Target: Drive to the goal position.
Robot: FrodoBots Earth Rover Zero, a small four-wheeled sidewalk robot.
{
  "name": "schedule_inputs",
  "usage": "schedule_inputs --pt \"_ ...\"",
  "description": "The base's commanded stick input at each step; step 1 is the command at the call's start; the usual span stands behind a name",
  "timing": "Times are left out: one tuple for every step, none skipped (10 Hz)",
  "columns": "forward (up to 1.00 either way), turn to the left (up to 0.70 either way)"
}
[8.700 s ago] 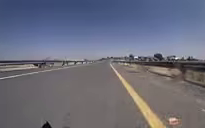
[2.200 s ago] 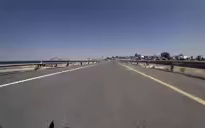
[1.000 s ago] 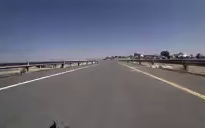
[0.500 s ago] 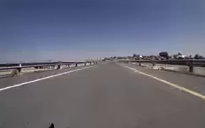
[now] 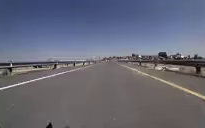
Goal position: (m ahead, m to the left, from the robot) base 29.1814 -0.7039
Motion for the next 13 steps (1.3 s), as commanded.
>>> schedule_inputs --pt "1.0 0.0" --pt "1.0 0.0" --pt "1.0 0.0" --pt "1.0 0.0" --pt "1.0 0.0" --pt "1.0 0.0" --pt "1.0 0.0" --pt "1.0 0.0" --pt "1.0 0.0" --pt "1.0 0.0" --pt "1.0 0.0" --pt "1.0 0.0" --pt "1.0 0.0"
